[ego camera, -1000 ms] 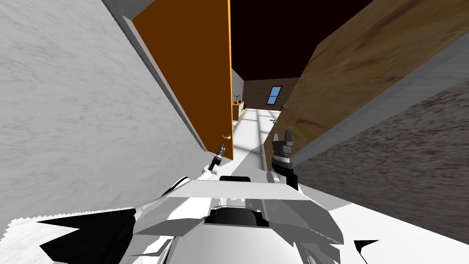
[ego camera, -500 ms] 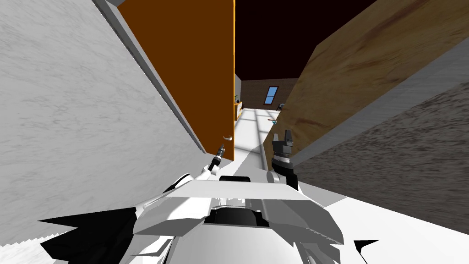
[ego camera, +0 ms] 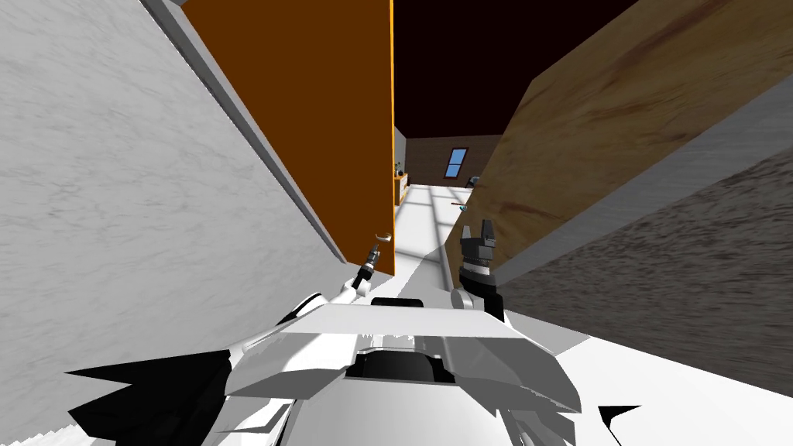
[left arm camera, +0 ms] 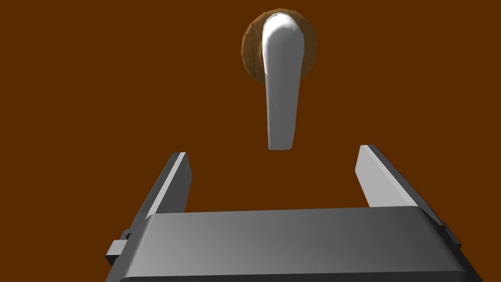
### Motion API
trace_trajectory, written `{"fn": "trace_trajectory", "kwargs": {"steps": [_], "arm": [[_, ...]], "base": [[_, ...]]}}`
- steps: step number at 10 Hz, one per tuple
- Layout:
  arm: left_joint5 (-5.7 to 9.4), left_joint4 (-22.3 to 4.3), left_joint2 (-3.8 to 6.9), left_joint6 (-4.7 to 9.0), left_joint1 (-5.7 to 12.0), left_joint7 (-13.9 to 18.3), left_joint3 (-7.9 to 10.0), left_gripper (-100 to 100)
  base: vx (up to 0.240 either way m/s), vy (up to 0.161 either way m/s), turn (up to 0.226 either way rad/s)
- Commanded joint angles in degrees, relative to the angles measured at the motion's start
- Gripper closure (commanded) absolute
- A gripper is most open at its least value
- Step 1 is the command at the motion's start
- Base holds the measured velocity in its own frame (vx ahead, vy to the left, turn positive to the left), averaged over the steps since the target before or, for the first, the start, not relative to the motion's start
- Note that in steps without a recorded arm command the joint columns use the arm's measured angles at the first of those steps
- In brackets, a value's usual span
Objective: Push the door open
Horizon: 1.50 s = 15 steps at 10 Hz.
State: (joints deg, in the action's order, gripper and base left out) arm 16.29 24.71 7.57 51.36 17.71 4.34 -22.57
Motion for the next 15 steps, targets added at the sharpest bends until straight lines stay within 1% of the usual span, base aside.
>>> {"fn": "trace_trajectory", "kwargs": {"steps": [1, 6, 7, 8, 13, 14, 15], "arm": [[0.04, -0.26, -0.12, 0.18, 0.00, -0.12, 0.24, -100], [0.15, -0.56, -0.44, 0.53, -0.32, -0.57, 1.00, -100], [0.14, -0.78, -0.48, 0.58, -0.14, -0.52, 0.93, -100], [0.14, -0.78, -0.48, 0.58, -0.14, -0.52, 0.93, 100], [0.14, -0.78, -0.48, 0.58, -0.14, -0.52, 0.93, 100], [0.49, -0.80, -0.30, 0.48, 0.09, -0.83, 1.76, 100], [0.64, -0.86, -0.24, 0.47, 0.08, -0.98, 2.13, 100]], "base": [[0.204, -0.031, -0.025], [0.206, -0.022, -0.032], [0.087, -0.008, 0.000], [-0.012, 0.000, 0.002], [-0.008, 0.002, -0.005], [0.101, -0.047, 0.031], [0.135, -0.080, 0.042]]}}
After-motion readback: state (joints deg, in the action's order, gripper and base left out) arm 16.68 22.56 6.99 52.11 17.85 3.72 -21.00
